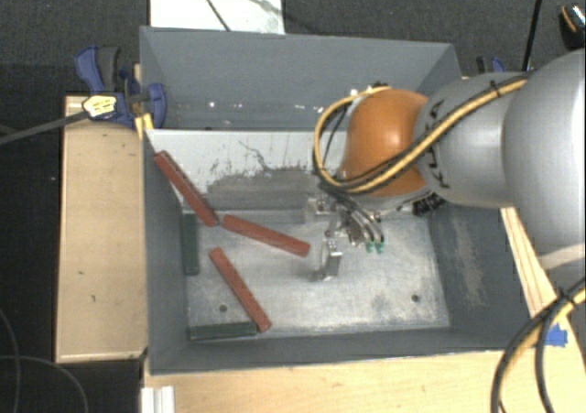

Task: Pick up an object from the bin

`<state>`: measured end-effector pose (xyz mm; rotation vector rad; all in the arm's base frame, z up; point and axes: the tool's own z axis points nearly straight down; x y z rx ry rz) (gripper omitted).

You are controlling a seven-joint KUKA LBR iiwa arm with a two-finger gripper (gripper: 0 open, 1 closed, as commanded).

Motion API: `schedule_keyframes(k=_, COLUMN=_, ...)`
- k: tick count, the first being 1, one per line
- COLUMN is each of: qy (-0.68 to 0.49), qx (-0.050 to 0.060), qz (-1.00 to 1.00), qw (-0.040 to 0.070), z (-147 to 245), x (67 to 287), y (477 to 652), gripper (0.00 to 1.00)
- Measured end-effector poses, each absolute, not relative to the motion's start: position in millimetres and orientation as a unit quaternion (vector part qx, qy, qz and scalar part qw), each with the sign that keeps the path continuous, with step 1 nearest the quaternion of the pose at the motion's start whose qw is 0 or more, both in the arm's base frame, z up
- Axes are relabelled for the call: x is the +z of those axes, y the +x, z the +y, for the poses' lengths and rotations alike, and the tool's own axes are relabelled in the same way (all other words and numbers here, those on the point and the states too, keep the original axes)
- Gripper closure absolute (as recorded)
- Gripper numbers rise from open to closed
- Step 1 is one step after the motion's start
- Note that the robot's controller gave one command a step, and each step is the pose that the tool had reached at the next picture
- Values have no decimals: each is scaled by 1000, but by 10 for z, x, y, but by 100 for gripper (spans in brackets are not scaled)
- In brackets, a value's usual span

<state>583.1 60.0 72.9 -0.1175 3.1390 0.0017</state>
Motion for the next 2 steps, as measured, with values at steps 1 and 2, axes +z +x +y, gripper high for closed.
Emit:
schedule_keyframes(k=1, qy=-18, qx=1, qz=1000, qw=-2, z=972, x=703, y=5660, gripper=0)
schedule_keyframes(k=2, qy=-16, qx=0, qz=1000, qw=-1, z=948, x=706, y=5671, gripper=100)
